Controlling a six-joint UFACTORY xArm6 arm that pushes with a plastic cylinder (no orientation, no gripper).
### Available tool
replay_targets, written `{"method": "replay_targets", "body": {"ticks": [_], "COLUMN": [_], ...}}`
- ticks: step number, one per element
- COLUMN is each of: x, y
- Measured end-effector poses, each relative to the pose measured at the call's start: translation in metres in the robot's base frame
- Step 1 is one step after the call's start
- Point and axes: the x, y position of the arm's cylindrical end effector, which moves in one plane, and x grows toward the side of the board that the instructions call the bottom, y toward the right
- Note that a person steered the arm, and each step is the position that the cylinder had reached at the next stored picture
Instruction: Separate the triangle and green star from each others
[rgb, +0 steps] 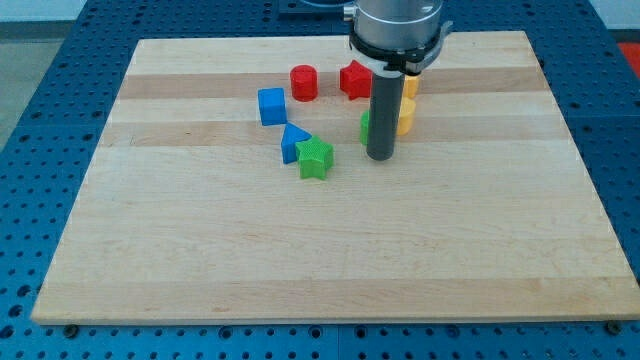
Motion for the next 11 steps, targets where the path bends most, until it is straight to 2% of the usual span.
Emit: {"method": "replay_targets", "body": {"ticks": [1,3,5,7,9,11], "x": [-0.005,-0.009,-0.029,-0.029,-0.018,-0.013], "y": [-0.005,-0.061,-0.061,-0.064,-0.106,-0.101]}}
